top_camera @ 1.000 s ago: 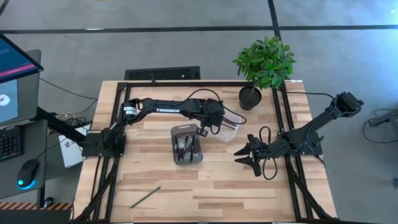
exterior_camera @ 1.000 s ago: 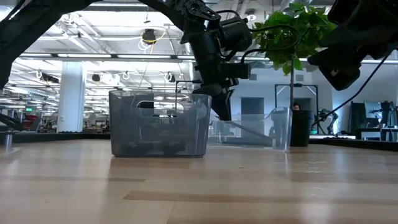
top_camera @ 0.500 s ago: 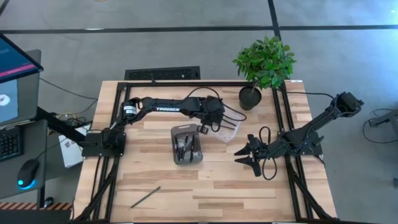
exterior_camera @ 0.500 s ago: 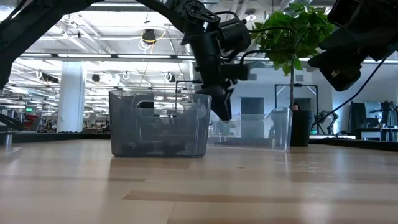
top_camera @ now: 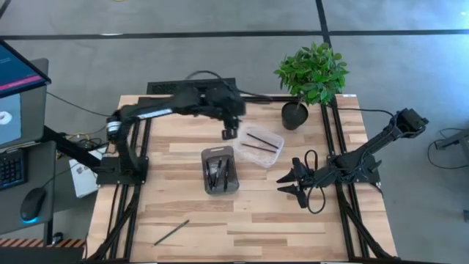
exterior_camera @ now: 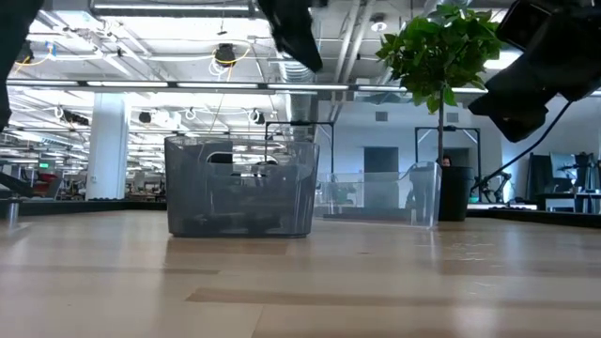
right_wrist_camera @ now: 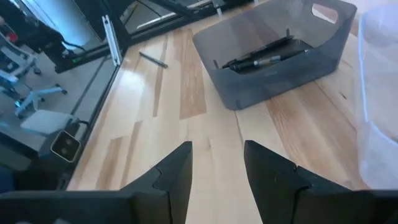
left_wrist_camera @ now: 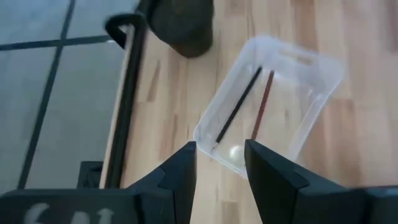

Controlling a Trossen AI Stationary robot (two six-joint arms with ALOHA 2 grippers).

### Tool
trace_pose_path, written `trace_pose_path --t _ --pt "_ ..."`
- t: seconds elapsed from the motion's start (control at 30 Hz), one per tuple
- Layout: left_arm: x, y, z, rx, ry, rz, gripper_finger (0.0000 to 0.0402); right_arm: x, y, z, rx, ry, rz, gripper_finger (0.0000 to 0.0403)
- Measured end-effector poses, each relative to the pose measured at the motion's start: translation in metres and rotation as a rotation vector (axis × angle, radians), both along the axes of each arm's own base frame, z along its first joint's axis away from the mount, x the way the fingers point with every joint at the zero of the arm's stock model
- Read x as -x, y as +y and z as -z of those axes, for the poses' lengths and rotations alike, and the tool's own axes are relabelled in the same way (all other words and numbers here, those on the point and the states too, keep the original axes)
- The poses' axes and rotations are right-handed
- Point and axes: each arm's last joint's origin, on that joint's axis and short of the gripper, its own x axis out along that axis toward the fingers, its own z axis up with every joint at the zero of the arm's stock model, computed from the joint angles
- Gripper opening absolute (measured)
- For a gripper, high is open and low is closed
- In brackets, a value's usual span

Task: Sort pens & pencils
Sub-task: Adjust the black bin

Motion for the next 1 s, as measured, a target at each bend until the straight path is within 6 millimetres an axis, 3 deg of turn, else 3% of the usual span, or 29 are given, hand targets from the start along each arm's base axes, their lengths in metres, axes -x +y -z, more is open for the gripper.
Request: trace_pose_path --t 0.2,0.33,0.53,1.0 --pt "0.032 -0.02 -0.029 0.016 -0.012 -0.124 0.0128 0.0 0.0 0.0 0.074 -0.006 -0.029 0.0171" --pt "0.046 -0.041 -0.032 -0.005 0.033 -0.216 0.0128 -0.001 -0.002 0.001 0.106 -0.005 -0.03 0.0169" --pt "0.069 -0.076 -0.008 -0.012 0.061 -0.287 0.0128 -0.003 -0.008 0.001 0.111 -0.002 0.0 0.0171" --pt "0.131 -0.139 0.072 0.188 -0.17 -0.345 0.0128 -0.008 -0.019 0.0 0.103 -0.005 0.062 0.0171"
